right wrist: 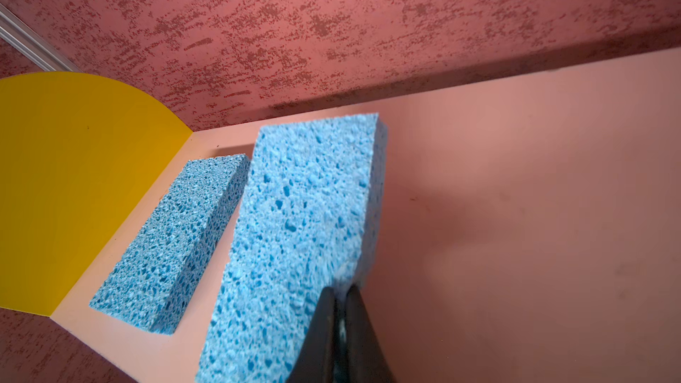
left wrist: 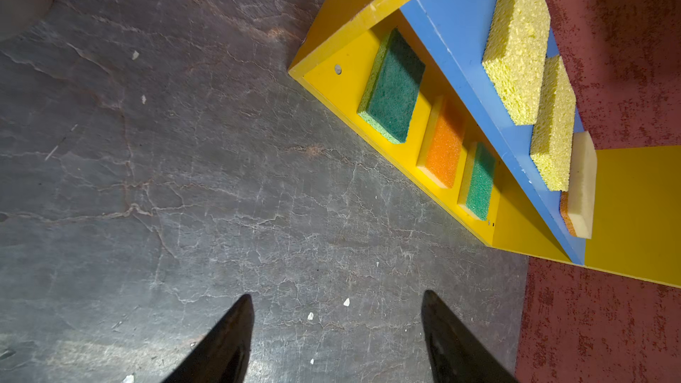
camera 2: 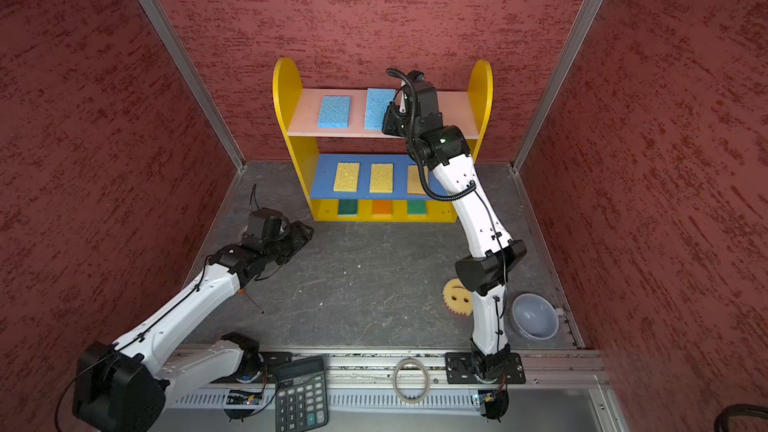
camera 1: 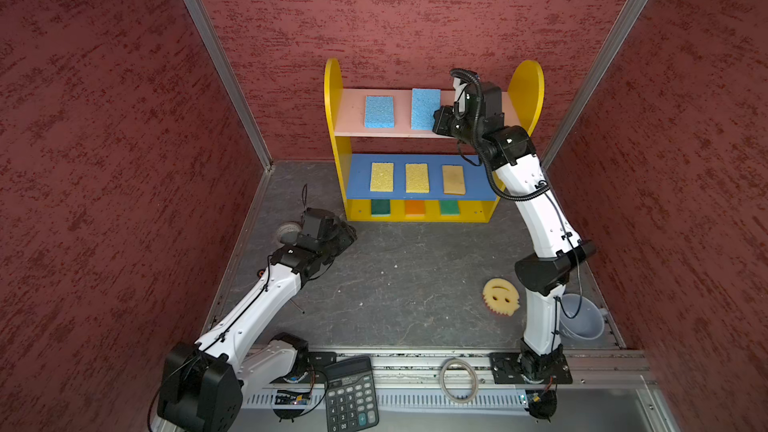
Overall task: Place and organize the cleaning sponges onto the shelf
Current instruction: 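Lower the blue sponge onto the pink board beside the other blue sponge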
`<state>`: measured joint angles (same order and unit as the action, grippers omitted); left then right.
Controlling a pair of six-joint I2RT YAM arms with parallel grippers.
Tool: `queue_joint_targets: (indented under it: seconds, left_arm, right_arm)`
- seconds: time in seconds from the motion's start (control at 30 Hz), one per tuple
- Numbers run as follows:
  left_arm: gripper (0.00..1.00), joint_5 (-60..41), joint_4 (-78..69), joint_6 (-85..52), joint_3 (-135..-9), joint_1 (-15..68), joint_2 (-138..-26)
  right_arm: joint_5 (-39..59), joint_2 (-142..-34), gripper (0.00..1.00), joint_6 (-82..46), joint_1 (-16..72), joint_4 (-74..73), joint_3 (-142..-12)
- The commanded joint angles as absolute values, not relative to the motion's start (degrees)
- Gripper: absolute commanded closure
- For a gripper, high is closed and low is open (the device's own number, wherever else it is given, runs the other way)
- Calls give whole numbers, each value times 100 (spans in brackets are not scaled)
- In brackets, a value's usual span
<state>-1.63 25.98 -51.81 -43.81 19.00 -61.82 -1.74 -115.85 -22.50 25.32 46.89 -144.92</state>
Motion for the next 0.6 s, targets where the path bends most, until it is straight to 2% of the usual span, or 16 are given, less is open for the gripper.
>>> queue_joint_targets:
  seconds: [0.0, 0.4, 0.57]
  left_arm:
    - [28, -191, 2519, -5197, -4280, 1865, -6188]
    - [27, -193, 2539, -5195, -4284, 1864, -6170]
    - [27, -189, 2527, -5199, -4265, 1871, -6145]
  right_arm:
    - [-285, -11737, 86, -2285, 2498, 4878, -14634]
    - [-254, -11819, 80, -2368, 2430, 4826, -14631]
    - [-246, -11689, 72, -2373, 2425, 4828, -14632]
